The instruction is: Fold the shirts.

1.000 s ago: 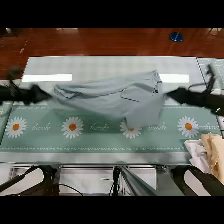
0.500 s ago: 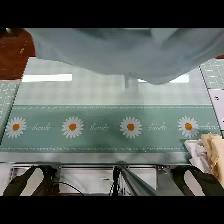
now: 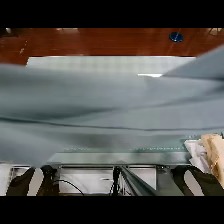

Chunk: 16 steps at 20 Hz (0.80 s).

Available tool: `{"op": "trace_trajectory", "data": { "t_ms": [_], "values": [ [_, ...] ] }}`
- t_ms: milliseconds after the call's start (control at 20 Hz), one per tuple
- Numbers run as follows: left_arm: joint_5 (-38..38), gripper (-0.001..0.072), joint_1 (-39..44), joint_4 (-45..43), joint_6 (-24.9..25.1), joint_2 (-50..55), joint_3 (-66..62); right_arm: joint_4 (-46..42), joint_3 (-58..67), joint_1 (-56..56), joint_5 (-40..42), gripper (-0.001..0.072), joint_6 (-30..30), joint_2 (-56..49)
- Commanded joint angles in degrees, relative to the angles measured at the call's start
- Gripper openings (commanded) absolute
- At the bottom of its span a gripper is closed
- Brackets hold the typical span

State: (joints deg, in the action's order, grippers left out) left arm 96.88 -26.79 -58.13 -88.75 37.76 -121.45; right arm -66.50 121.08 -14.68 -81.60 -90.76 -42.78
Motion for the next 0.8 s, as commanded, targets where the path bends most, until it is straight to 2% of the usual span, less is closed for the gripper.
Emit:
{"op": "trace_trajectory", "data": {
  "t_ms": [0,50,200,350,450,650,750],
  "values": [
    [8.7,0.0017,0.0,-2.1,-0.5,-1.9,5.1,-5.8,0.4,0.0,-20.0,0.002,0.7,-1.8],
    [8.7,0.0017,0.0,-0.7,-0.4,-2.4,9.0,-5.4,-1.8,0.0,-24.6,0.002,2.1,-3.0],
    [8.5,0.0015,0.0,0.7,4.2,-3.4,26.5,-6.7,-15.7,0.0,-22.4,0.002,4.4,-4.2],
    [4.8,0.0015,0.0,-0.9,6.1,-1.5,44.0,-7.2,-30.2,0.7,-9.3,0.002,5.1,-8.8],
    [-0.5,0.0015,1.2,1.2,7.2,3.6,51.7,-7.1,-32.5,3.1,-2.6,0.002,5.9,-16.1],
    [-9.9,0.0016,11.2,1.8,10.8,20.2,52.2,-6.7,-32.5,9.3,7.0,0.002,7.4,-30.5],
    [-14.7,0.0016,13.4,1.8,12.6,28.4,49.5,-6.7,-32.5,10.5,12.4,0.002,7.4,-35.3]
  ]
}}
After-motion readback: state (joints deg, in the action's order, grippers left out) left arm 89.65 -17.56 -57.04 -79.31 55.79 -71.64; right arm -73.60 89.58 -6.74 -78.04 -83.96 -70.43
